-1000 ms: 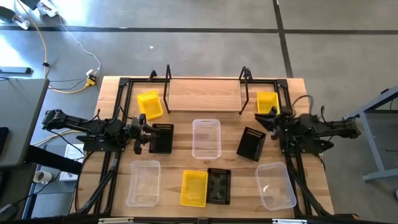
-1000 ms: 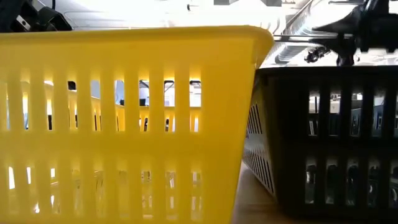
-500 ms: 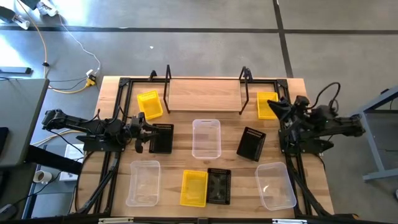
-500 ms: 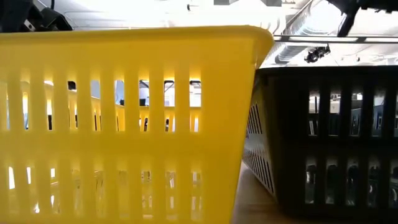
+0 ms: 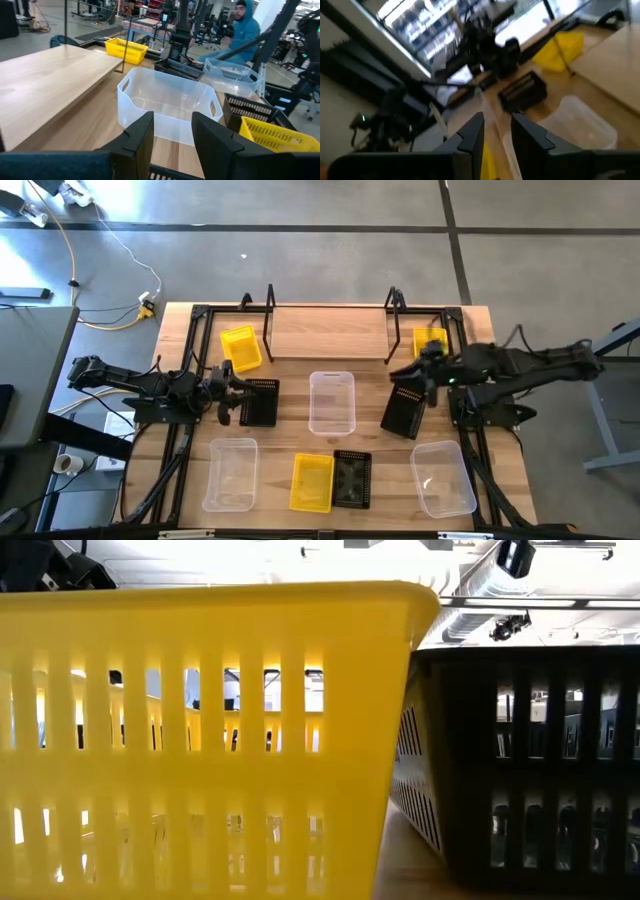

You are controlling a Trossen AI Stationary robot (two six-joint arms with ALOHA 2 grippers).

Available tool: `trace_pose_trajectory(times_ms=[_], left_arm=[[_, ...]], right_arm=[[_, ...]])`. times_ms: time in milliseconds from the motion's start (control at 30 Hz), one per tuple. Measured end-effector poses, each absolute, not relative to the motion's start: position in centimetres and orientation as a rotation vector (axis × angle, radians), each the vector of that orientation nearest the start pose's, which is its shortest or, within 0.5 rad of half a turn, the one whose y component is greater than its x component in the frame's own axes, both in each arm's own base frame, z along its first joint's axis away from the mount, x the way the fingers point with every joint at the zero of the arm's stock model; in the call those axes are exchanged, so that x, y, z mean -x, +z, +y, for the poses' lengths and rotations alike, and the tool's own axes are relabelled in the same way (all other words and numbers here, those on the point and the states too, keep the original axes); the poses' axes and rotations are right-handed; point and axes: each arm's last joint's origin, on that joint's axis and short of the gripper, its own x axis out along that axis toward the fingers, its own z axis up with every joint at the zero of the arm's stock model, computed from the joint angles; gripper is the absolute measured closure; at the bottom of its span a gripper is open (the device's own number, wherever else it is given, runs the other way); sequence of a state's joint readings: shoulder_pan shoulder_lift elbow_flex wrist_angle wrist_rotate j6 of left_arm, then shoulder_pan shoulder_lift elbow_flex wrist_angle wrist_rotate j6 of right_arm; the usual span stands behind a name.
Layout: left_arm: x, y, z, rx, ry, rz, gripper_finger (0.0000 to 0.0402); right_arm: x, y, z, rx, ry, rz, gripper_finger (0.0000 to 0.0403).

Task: Stack baskets on shelf by color
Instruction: Put the bottom black bin on the shelf

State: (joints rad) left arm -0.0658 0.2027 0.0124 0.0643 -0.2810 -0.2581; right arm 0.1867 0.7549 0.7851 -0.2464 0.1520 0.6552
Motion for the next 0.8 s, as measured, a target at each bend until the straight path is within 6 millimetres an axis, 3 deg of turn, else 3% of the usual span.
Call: trace_pose_trajectory(times_ms=[467,800], left_arm=[[-10.8,15.7,0.1,0.336,0.236,0.083,0.0277],[-10.8,15.7,0.1,0.341,0.238,0.082,0.0277]], right_arm=[[-23.3,33.0,11.7,-0.499,0.119,0.518,0.0318],[-25.8,29.5,16.5,-0.476,0.191,0.703,0.0318]])
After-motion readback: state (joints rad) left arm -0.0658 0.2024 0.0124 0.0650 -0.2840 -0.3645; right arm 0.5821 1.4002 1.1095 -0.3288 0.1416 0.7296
